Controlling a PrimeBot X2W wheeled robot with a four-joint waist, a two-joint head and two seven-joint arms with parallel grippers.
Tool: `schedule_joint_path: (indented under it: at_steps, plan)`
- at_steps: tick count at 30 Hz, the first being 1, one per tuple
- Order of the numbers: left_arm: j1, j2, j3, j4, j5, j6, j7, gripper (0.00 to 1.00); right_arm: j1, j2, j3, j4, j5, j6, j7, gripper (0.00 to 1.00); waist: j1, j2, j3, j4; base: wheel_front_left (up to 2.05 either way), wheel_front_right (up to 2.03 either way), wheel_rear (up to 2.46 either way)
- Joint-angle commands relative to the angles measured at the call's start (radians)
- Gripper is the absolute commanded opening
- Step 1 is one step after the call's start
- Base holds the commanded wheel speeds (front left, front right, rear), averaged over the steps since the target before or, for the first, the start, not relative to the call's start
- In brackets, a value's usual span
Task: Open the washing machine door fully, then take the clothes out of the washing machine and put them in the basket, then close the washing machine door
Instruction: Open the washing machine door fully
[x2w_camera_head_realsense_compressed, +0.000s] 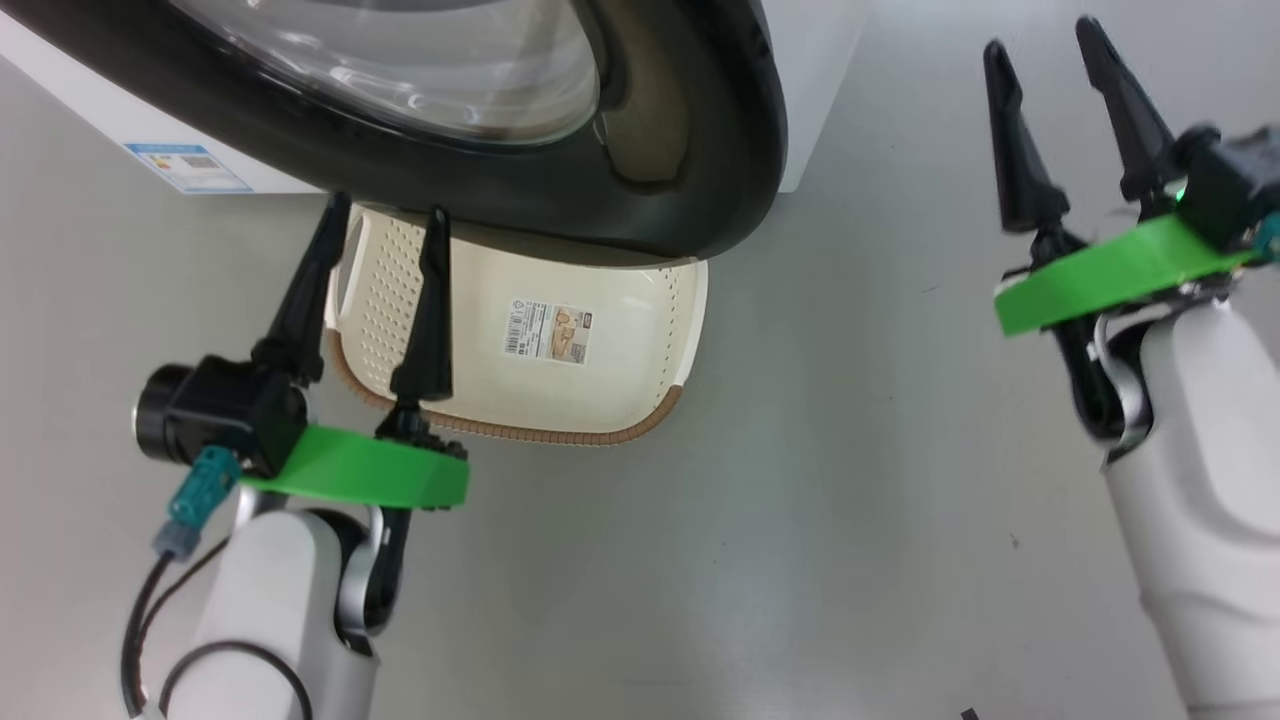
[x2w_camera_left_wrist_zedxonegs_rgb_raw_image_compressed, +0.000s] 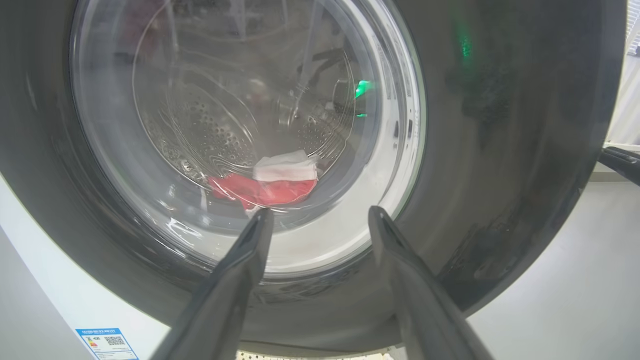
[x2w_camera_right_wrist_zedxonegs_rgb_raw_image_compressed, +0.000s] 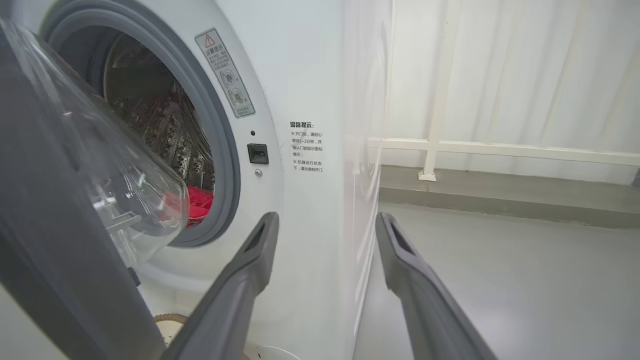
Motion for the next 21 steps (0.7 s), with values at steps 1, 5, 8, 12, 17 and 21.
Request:
schedule_joint_path:
  at_steps: [1, 5, 8, 12, 17, 21]
  plan:
    - [0.026, 0.026, 0.026, -0.028, -0.006, 0.007, -0.005, 1.0, 0.02, 0.011, 0.003, -0.039, -0.017, 0.007, -0.006, 1.0, 0.0, 0.0, 0.0, 0.001, 0.0, 0.0, 0.0]
    - [0.028, 0.026, 0.022, -0.037, -0.008, 0.013, -0.005, 1.0, 0.098, 0.049, -0.063, -0.151, -0.111, 0.007, -0.006, 1.0, 0.0, 0.0, -0.001, 0.006, 0.0, 0.0, 0.0]
    - [0.031, 0.026, 0.021, -0.045, -0.01, 0.015, -0.005, 1.0, 0.153, 0.07, -0.09, -0.206, -0.139, 0.007, -0.006, 1.0, 0.0, 0.0, -0.002, 0.01, 0.0, 0.0, 0.0]
    - [0.038, 0.026, 0.017, -0.052, -0.01, 0.016, -0.005, 1.0, 0.214, 0.085, -0.121, -0.259, -0.147, 0.007, -0.006, 1.0, 0.0, 0.0, -0.006, 0.017, 0.0, 0.0, 0.0]
    - [0.047, 0.026, 0.015, -0.06, -0.011, 0.017, -0.005, 1.0, 0.275, 0.093, -0.148, -0.323, -0.13, 0.007, -0.006, 1.0, 0.0, 0.0, -0.008, 0.019, 0.0, 0.0, 0.0]
    - [0.054, 0.026, 0.013, -0.077, -0.021, 0.018, -0.005, 1.0, 0.318, 0.093, -0.133, -0.344, -0.118, 0.007, -0.006, 1.0, 0.0, 0.0, -0.014, 0.019, 0.0, 0.0, 0.0]
